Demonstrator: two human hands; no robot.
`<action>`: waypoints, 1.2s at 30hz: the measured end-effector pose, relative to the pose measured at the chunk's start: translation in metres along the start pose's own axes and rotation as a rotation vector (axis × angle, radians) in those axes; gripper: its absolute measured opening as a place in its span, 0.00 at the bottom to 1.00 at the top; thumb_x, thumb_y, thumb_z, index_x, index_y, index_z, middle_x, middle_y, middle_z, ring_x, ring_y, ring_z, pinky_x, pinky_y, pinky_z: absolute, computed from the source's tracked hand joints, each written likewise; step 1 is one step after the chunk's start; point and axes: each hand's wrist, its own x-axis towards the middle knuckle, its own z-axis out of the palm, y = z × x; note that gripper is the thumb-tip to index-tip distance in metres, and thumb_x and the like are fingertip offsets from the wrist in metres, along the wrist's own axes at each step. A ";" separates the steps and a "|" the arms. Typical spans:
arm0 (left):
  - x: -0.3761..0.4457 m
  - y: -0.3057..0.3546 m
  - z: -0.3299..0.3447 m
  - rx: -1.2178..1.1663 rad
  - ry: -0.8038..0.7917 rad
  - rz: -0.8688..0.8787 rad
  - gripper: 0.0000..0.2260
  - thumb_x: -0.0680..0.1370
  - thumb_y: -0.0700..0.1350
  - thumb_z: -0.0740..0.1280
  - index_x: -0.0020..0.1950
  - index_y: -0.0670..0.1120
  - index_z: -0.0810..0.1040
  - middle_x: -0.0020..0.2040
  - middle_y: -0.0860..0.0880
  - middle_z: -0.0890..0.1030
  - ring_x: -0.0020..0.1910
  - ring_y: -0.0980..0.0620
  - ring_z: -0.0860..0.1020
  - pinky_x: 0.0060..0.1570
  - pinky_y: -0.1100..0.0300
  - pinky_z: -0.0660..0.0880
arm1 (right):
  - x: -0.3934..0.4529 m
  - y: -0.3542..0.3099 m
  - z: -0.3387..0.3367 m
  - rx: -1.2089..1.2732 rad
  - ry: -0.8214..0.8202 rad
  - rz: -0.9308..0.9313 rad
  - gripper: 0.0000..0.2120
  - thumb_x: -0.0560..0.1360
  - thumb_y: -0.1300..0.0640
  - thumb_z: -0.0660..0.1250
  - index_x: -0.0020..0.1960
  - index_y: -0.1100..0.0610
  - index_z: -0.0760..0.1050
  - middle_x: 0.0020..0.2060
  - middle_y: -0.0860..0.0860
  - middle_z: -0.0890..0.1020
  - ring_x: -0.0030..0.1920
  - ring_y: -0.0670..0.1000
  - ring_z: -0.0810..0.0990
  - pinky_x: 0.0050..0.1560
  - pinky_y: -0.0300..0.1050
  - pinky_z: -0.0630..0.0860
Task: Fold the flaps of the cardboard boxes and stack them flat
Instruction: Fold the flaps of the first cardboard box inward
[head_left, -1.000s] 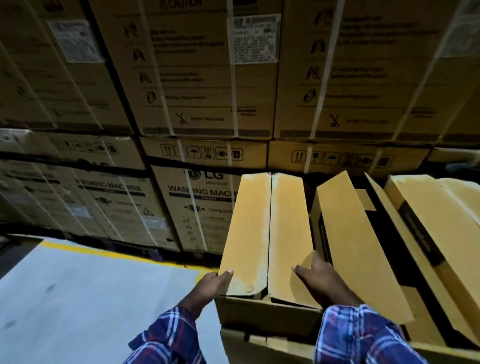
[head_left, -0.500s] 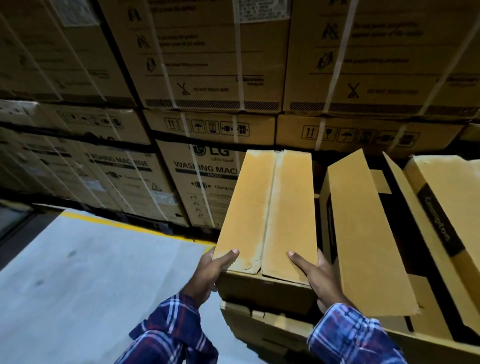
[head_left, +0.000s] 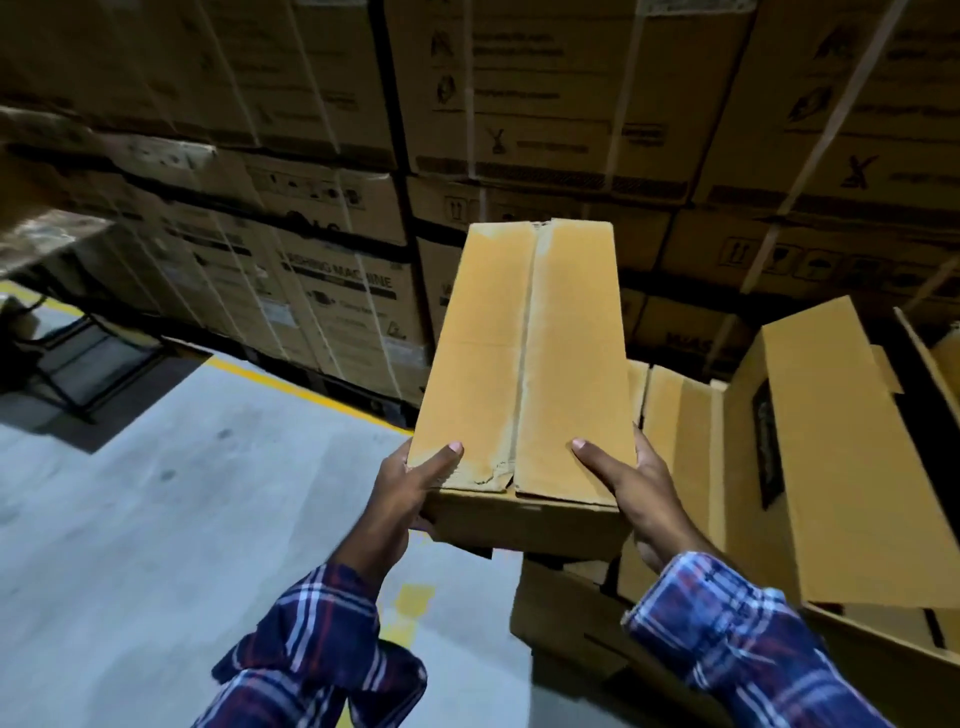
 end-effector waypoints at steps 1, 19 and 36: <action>-0.008 -0.002 -0.020 -0.013 0.025 0.003 0.16 0.76 0.57 0.75 0.62 0.53 0.82 0.53 0.54 0.87 0.57 0.53 0.83 0.43 0.36 0.81 | -0.007 -0.003 0.019 0.001 -0.021 -0.007 0.36 0.70 0.44 0.79 0.74 0.45 0.69 0.57 0.44 0.82 0.58 0.47 0.80 0.56 0.45 0.76; -0.106 -0.160 -0.249 -0.242 0.502 -0.091 0.16 0.78 0.52 0.74 0.63 0.48 0.81 0.53 0.42 0.87 0.47 0.36 0.86 0.36 0.38 0.83 | -0.064 0.125 0.275 -0.148 -0.579 0.067 0.35 0.67 0.42 0.81 0.71 0.37 0.71 0.62 0.40 0.82 0.64 0.45 0.80 0.70 0.55 0.73; -0.027 -0.574 -0.207 -0.237 0.601 -0.377 0.14 0.79 0.50 0.73 0.64 0.51 0.82 0.56 0.47 0.86 0.54 0.42 0.85 0.46 0.44 0.83 | -0.002 0.545 0.239 -0.329 -0.738 0.285 0.41 0.75 0.48 0.75 0.79 0.33 0.56 0.78 0.33 0.59 0.76 0.37 0.56 0.74 0.41 0.56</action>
